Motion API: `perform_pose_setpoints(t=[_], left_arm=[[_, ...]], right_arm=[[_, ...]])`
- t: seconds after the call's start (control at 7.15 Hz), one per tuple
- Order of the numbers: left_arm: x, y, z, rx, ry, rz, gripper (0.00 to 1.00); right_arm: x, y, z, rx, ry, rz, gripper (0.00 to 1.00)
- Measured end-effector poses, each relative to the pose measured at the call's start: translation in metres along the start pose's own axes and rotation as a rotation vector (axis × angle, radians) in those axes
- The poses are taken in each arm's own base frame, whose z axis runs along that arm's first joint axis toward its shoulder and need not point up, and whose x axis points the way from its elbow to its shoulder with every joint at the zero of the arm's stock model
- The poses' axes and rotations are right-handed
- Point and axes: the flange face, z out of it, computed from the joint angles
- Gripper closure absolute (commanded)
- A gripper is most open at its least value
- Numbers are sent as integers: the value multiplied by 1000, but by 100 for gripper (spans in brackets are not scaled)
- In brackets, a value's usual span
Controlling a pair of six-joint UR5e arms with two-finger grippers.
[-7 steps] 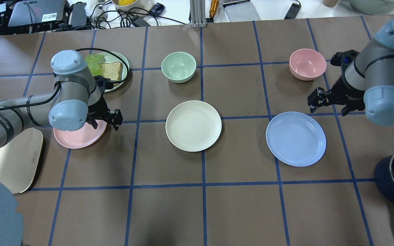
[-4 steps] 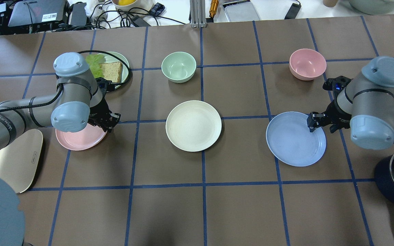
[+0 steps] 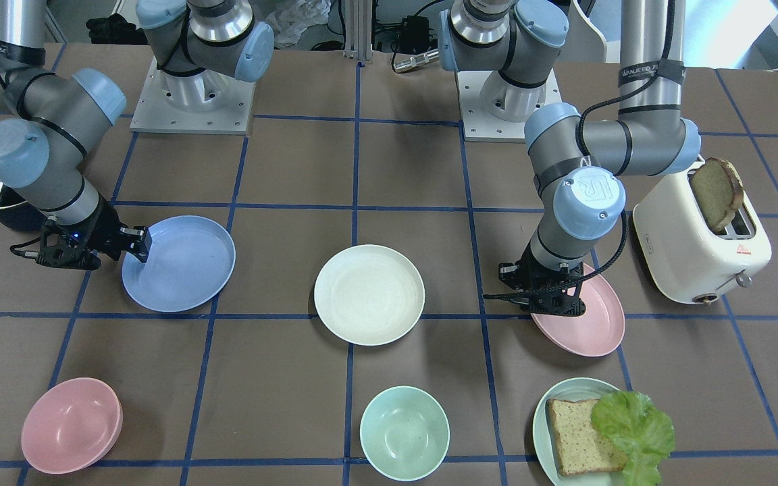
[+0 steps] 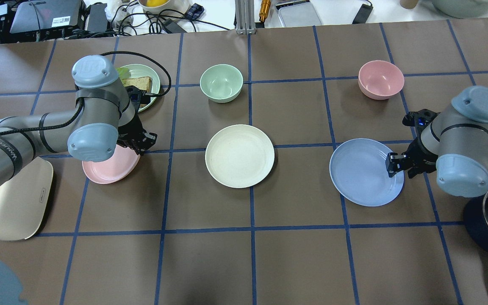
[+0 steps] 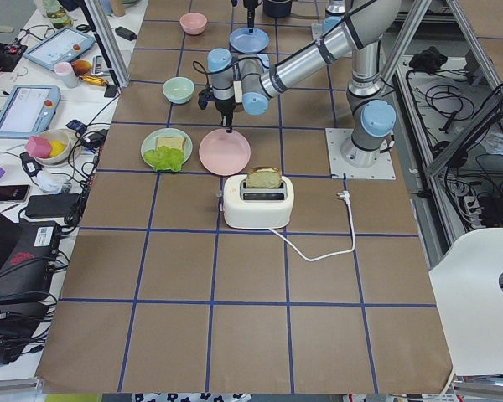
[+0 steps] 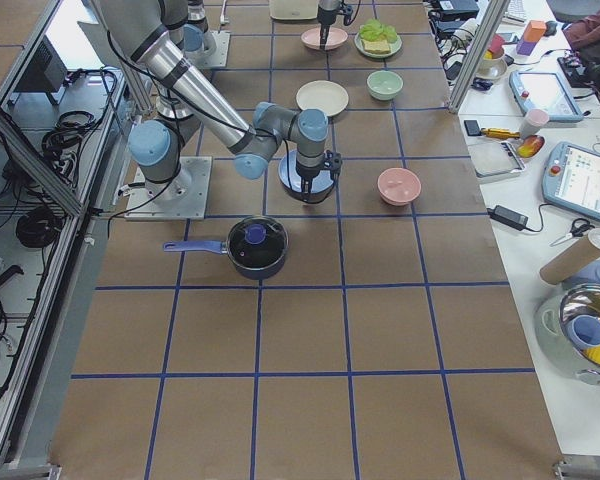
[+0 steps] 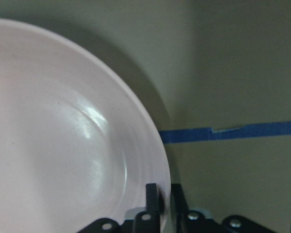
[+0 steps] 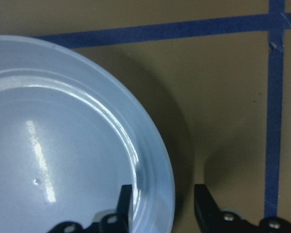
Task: Stack three plates with pink and blue
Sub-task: 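Carry the pink plate with the left gripper onto the cream plate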
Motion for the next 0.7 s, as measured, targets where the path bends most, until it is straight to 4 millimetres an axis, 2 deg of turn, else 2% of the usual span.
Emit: perform_pose_setpoints(t=[0.14, 0.28, 0.7], left_arm=[[28, -6, -16, 30, -8, 8, 100], [61, -13, -29, 58, -12, 1, 100], [181, -22, -65, 119, 5, -2, 100]], right_arm=[[0, 0, 0, 2, -4, 2, 100], [-1, -1, -1, 6, -13, 2, 100], [-3, -2, -10, 31, -19, 0, 100]])
